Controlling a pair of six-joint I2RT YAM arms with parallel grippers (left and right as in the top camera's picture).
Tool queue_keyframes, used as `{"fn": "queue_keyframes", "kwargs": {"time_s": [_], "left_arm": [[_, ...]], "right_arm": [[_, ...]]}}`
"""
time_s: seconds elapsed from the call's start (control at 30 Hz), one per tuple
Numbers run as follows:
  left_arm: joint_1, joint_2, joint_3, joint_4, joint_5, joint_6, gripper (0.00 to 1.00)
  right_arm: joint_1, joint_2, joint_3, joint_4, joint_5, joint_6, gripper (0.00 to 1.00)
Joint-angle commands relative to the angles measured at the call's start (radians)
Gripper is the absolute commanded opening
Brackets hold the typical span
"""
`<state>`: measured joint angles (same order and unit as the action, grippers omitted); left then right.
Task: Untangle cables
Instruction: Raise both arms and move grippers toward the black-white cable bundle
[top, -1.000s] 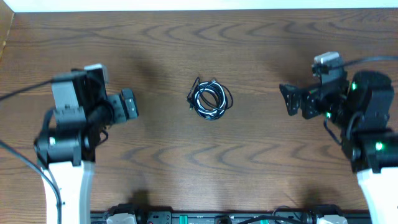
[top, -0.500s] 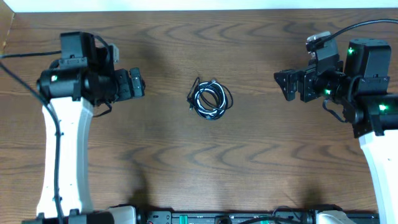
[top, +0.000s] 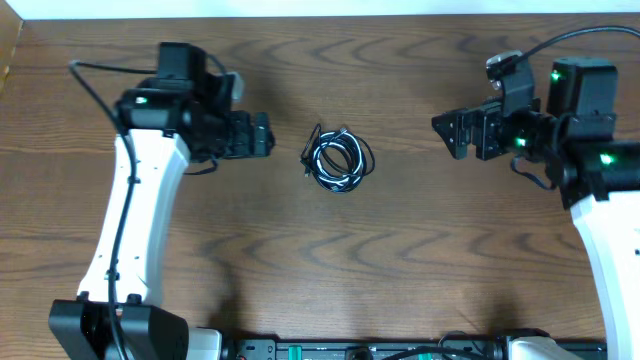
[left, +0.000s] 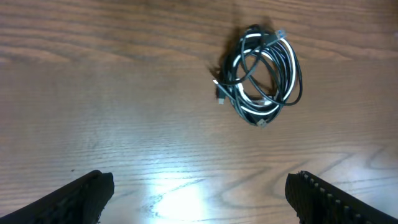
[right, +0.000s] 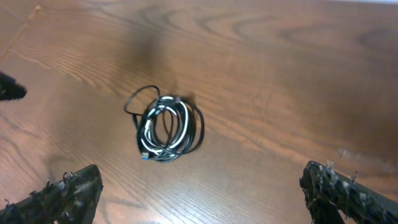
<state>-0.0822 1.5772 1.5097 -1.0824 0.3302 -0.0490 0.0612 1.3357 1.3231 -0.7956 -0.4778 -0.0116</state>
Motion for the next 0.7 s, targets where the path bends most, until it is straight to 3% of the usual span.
{"fn": "queue_keyframes", "kwargs": {"time_s": [0.0, 0.3, 0.67], "left_arm": [[-0.051, -0.006, 0.001, 0.021, -0.092, -0.094, 0.95], [-0.133, 0.023, -0.001, 0.119, -0.096, -0.157, 0.95], [-0.181, 0.182, -0.001, 0.192, -0.095, -0.193, 0.95]], "right_arm": [[-0.008, 0.060, 0.017, -0.006, 0.016, 0.065, 0.99], [-0.008, 0.171, 0.017, -0.005, 0.016, 0.079, 0.99], [-0.007, 0.190, 0.016, -0.010, 0.011, 0.078, 0.98]]}}
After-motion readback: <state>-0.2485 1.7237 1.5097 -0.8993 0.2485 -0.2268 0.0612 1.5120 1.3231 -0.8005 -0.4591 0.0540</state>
